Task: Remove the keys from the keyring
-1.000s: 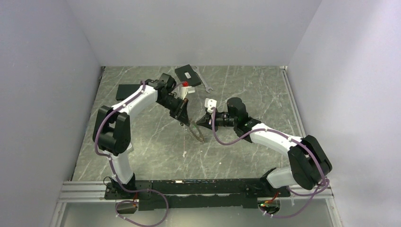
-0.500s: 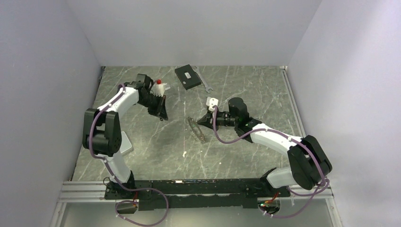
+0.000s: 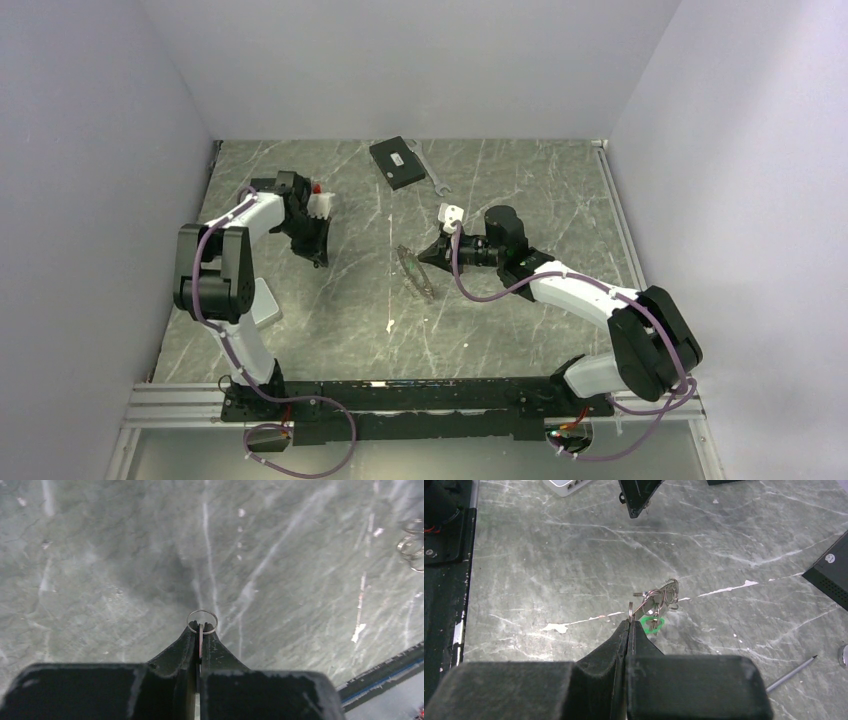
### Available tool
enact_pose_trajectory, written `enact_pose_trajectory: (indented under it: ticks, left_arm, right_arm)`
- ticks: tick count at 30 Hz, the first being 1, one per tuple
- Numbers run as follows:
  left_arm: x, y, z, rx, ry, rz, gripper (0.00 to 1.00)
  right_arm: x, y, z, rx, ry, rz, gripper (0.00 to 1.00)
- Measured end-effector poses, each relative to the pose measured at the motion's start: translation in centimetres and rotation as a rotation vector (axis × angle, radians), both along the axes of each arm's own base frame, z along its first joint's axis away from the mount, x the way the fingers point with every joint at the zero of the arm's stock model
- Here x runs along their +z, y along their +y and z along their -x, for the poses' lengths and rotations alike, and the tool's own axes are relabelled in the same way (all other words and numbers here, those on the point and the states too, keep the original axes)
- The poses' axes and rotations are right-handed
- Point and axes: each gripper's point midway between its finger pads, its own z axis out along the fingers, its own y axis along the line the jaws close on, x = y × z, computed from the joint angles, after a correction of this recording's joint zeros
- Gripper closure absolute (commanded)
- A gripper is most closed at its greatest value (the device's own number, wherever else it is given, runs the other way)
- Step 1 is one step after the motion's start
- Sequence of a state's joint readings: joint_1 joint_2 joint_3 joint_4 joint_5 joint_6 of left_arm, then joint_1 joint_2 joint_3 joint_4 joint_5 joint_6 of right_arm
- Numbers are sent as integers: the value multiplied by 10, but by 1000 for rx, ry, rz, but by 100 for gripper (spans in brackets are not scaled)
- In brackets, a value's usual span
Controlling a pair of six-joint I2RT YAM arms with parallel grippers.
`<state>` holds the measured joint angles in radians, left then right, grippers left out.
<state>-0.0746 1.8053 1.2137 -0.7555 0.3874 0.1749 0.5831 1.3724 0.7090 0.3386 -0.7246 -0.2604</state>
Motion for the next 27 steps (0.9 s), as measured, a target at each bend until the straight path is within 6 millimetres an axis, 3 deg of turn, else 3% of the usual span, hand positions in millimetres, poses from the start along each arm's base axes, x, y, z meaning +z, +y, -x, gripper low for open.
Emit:
enact_pose_trajectory:
  ticks: [2,7,18,19,21,22,23,27]
  left_arm:
    - [-6,6,-1,10,5,-25,87]
    - [-12,17,-4,25,7,-55,61]
    - [-11,15,-3,15,8,-35,33]
    - [-11,15,-3,13,10,-31,24]
    - [-10,14,-2,11,11,-30,19]
    - [-9,15,-2,12,12,-30,8]
    - [-9,15,-2,13,13,-30,4]
    - [0,15,-7,14,-9,-29,2]
  right_arm:
    - [0,0,0,0,0,0,100]
    - [0,0,0,-1,1,-1,100]
    - [1,-4,-3,-11,17,-11,100]
    - [1,-6,-4,-14,22,-13,100]
    - [1,-11,-7,-22,38,-18,100]
    - [1,-13,-8,-26,44,-19,100]
    - [1,-16,-10,-33,55,-19,100]
    - [9,-28,-12,-46,87,-11,100]
